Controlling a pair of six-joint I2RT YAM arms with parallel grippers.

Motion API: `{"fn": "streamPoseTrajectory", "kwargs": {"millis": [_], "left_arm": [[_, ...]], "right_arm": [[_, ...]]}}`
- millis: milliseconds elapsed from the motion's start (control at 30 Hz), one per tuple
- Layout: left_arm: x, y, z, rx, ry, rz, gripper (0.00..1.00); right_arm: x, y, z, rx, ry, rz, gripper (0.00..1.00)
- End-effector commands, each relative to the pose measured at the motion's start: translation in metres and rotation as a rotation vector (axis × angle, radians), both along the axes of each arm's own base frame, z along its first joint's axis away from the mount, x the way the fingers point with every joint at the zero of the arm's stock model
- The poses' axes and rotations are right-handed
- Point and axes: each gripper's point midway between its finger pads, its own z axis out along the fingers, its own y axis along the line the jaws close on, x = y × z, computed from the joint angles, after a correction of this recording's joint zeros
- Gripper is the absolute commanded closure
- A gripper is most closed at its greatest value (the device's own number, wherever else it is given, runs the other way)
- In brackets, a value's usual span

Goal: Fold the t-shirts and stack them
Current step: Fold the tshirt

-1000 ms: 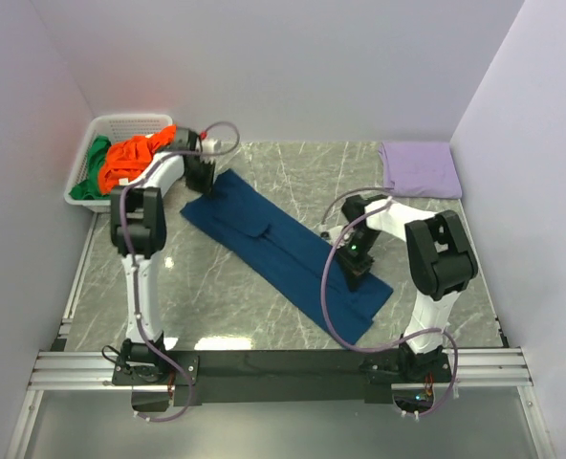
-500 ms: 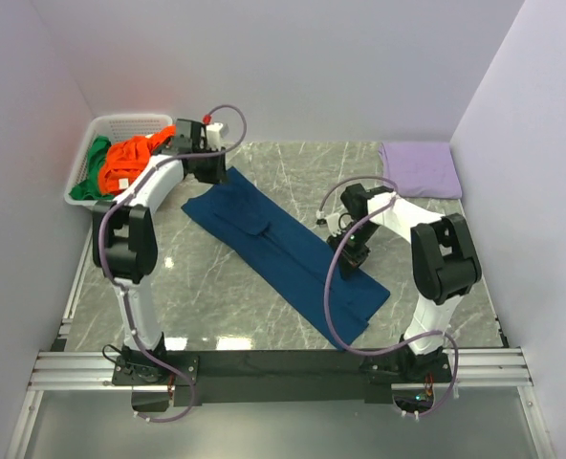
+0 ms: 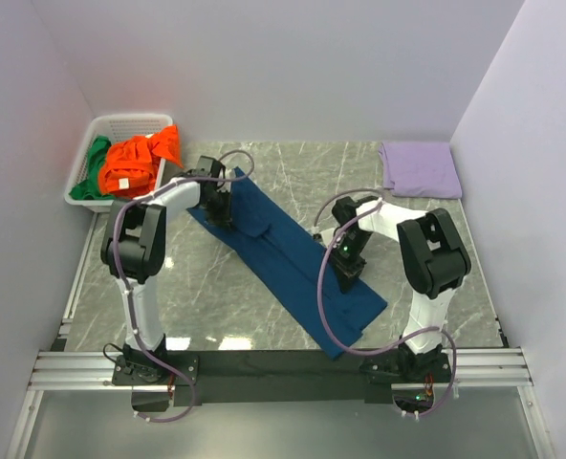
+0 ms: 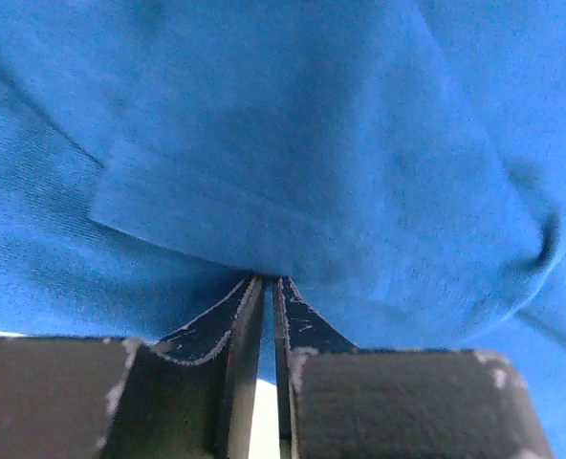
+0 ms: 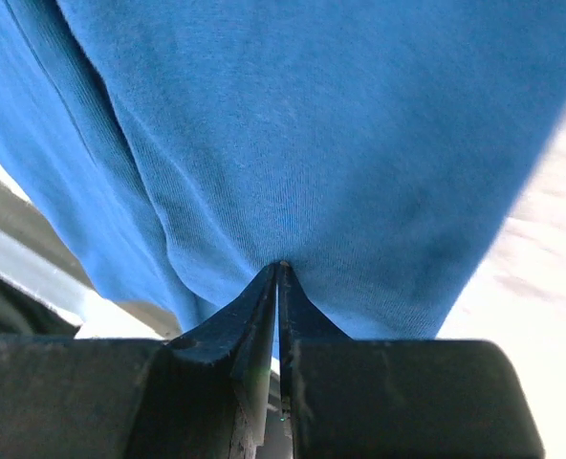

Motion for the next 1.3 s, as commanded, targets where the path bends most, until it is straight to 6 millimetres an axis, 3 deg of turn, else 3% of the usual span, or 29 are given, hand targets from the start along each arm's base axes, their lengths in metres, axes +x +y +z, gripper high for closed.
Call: {"fn": "streamPoseTrajectory", "kwargs": {"millis": [0, 167, 200, 233, 300, 367, 467, 600, 700, 767, 867, 1000, 1133, 1267], "left_arm": [[0.026, 0.007, -0.006, 0.053, -0.032, 0.010, 0.84], [0.080, -0.006, -0.020, 0.069, -0.036, -0.097, 0.84], [0.087, -0.007, -0.035, 0.076, -0.021, -0.116, 0.83], [0.112, -0.014, -0.017, 0.067, -0.099, -0.144, 0.82], [0.142, -0.023, -0.007, 0.057, -0.172, -0.183, 0.78], [0.156, -0.027, 0.004, 0.056, -0.233, -0.261, 0.75], [0.172, -0.038, 0.044, 0.015, -0.368, -0.298, 0.69], [0.149, -0.044, 0.106, -0.057, -0.475, -0.315, 0.65], [0.126, -0.047, 0.117, -0.113, -0.442, -0.289, 0.64], [0.113, -0.051, 0.114, -0.156, -0.389, -0.250, 0.65], [0.091, -0.054, 0.093, -0.181, -0.285, -0.233, 0.68], [0.068, -0.053, 0.053, -0.178, -0.171, -0.225, 0.69], [0.064, -0.050, 0.027, -0.143, -0.111, -0.213, 0.69], [0.073, -0.048, 0.009, -0.106, -0.090, -0.205, 0.71]], "right_arm": [[-0.019, 0.007, -0.016, -0.016, 0.042, 0.051, 0.88], [-0.018, 0.043, -0.007, 0.094, 0.089, 0.058, 0.88], [-0.017, 0.050, -0.006, 0.112, 0.094, 0.056, 0.88], [-0.015, 0.067, 0.002, 0.173, 0.102, 0.063, 0.86], [-0.009, 0.083, 0.012, 0.233, 0.096, 0.057, 0.84], [-0.007, 0.095, 0.030, 0.306, 0.083, 0.054, 0.82], [0.002, 0.097, 0.050, 0.356, -0.023, 0.056, 0.81], [0.007, 0.088, 0.053, 0.327, -0.123, 0.053, 0.81], [0.004, 0.085, 0.037, 0.293, -0.100, 0.049, 0.81], [0.004, 0.085, 0.023, 0.265, -0.071, 0.042, 0.83], [0.003, 0.087, 0.007, 0.239, -0.042, 0.042, 0.85], [-0.005, 0.092, -0.002, 0.245, 0.001, 0.045, 0.87], [-0.018, 0.104, -0.008, 0.265, 0.050, 0.052, 0.87], [-0.023, 0.121, -0.009, 0.307, 0.100, 0.036, 0.87]]}}
